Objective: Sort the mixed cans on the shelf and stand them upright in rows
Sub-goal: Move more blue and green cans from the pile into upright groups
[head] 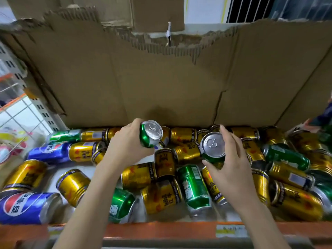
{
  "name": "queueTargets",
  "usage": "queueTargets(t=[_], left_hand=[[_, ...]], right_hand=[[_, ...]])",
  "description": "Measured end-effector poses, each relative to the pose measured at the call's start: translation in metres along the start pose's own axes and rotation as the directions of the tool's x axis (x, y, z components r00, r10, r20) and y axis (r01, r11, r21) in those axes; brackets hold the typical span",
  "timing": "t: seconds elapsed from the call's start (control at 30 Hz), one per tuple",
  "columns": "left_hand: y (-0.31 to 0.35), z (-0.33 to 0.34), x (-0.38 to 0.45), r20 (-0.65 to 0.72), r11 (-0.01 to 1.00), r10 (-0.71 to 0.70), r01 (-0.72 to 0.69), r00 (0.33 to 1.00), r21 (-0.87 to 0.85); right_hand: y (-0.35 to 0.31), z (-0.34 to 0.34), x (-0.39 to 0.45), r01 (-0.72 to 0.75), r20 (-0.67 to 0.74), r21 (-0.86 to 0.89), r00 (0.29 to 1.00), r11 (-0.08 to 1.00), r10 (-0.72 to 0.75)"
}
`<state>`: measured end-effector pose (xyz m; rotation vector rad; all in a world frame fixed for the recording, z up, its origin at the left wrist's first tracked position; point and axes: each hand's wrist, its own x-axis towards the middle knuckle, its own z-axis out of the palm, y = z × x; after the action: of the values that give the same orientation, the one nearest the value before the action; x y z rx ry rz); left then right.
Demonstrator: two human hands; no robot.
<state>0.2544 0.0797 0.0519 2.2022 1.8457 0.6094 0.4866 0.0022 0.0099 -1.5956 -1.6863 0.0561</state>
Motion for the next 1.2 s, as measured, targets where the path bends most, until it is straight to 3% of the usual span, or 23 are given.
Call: queueTargets(t=[0.13,0.4,0.6,0.8,1.03,1.2], left_hand=[[0.049,0.02,-0.045,-0.202,0.926,0.037,-0.109,0.979,-0.361],[0.183,0.093,-0.095,-0.192,0.76,0.167,-0.25,0.967,-0.599],[0.309,0.158,-0.115,-0.124,0.705,0.262,-0.277,0.957,-0.652],[0.429,0.218,-0.14,-0.095,0.692,0.298,-0.283,0.95,-0.664],[0.476,0.265,-0.151,0.015,0.759,0.278,-0.21,0.961,-0.616],[0.499,0.28,-0.112,-0.005,0.833,0.237,-0.206,0.971,-0.513]], right_hand=[[0.007,-0.025,-0.007,-0.041,-0.054,-0.012,0.998,0.999,0.04],[0.079,-0.11,-0.052,-0.138,-0.224,-0.039,0.966,0.99,0.126],[0.186,-0.205,-0.104,-0.206,-0.316,-0.087,0.934,0.975,0.169],[0.277,-0.287,-0.142,-0.249,-0.309,-0.162,0.932,0.955,0.191],[0.338,-0.312,-0.153,-0.296,-0.266,-0.109,0.928,0.949,0.259],[0.372,-0.321,-0.127,-0.293,-0.244,-0.082,0.932,0.953,0.266]])
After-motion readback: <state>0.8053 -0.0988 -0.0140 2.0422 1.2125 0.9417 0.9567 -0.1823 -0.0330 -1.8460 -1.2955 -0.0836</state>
